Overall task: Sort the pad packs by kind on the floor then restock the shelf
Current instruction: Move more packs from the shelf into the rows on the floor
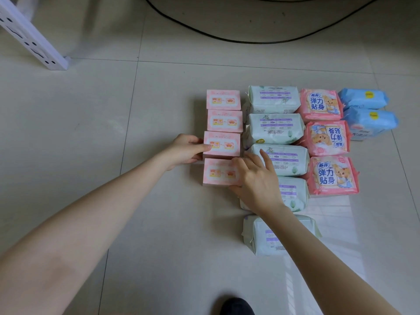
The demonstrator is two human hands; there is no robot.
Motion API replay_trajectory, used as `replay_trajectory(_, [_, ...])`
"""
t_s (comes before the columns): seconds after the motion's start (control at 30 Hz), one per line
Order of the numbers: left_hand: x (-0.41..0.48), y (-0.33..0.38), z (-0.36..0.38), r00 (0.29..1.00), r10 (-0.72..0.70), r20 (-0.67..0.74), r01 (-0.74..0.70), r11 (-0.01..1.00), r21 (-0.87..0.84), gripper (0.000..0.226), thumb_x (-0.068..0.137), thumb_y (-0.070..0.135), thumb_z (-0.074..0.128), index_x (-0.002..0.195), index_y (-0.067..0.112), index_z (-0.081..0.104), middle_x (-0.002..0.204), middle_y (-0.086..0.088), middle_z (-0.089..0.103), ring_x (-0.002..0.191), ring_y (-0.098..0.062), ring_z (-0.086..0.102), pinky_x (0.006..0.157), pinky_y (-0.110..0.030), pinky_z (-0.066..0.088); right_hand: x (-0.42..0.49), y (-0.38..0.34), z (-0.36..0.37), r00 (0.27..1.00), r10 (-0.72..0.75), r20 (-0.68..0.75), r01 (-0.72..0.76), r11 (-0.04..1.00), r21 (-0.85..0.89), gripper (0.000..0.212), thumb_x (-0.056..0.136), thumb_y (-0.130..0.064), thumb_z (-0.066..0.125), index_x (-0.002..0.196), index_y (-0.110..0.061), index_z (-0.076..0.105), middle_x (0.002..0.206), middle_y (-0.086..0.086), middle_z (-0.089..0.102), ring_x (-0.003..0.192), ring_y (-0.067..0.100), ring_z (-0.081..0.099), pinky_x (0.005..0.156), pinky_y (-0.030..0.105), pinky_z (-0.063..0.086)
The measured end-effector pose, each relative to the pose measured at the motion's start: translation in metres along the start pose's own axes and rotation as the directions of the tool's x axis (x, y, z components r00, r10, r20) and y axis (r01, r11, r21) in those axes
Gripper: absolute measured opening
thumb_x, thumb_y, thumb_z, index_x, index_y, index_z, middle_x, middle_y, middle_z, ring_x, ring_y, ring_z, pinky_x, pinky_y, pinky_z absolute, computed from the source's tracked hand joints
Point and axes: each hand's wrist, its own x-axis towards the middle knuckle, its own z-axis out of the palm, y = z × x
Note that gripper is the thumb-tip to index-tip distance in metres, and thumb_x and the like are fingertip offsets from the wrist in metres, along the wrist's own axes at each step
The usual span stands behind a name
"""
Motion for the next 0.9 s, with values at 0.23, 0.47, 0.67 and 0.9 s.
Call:
replay_trajectory(0.23, [-0.003,0.002,0.001,1.000,-0.012,-0.010,0.012,1.000,0.026,0.019,0.090,0.026,0.067,0.105,0.013,0.067,0.104,-0.005,0.074,0.094,-0.017,0.072,0.089,-0.030,0.055,0.000,0.002,-0.001,1.000,0.006,-0.007,-0.006,1.000,-0.002,0.043,0.054,-0.016,0.086,0.091,-0.005,0.068,0.093,0.011,0.073,0.105,0.028,0.066,0.102,0.053,0.040])
replay_trajectory(0.47, [-0.013,0.000,-0.004,0.995,-0.009,-0.104,0.013,0.999,0.043,0.035,0.091,0.028,0.065,0.122,0.014,0.060,0.119,-0.006,0.066,0.104,-0.020,0.066,0.085,-0.026,0.052,-0.005,-0.001,-0.003,0.999,0.038,0.016,-0.039,0.999,0.011,0.044,0.055,-0.016,0.084,0.095,-0.007,0.068,0.101,0.010,0.072,0.108,0.026,0.065,0.103,0.053,0.039])
replay_trajectory(0.67, [-0.034,-0.012,-0.021,0.972,0.128,-0.196,-0.033,0.903,0.428,0.047,0.091,0.036,0.063,0.131,0.012,0.058,0.129,-0.006,0.062,0.120,-0.021,0.057,0.101,-0.029,0.042,-0.017,-0.006,-0.018,0.997,0.065,0.048,-0.065,0.998,0.006,0.042,0.063,-0.017,0.079,0.103,-0.010,0.067,0.112,0.007,0.069,0.115,0.024,0.061,0.105,0.051,0.037])
replay_trajectory(0.9, [-0.074,0.007,-0.038,0.918,0.376,-0.124,-0.137,0.596,0.791,0.061,0.093,0.042,0.056,0.146,0.015,0.039,0.152,-0.007,0.038,0.139,-0.027,0.034,0.112,-0.038,0.031,-0.013,-0.010,-0.063,0.983,0.095,0.157,-0.089,0.995,-0.041,0.058,0.081,-0.031,0.069,0.133,-0.011,0.053,0.142,0.009,0.050,0.136,0.026,0.042,0.114,0.052,0.022])
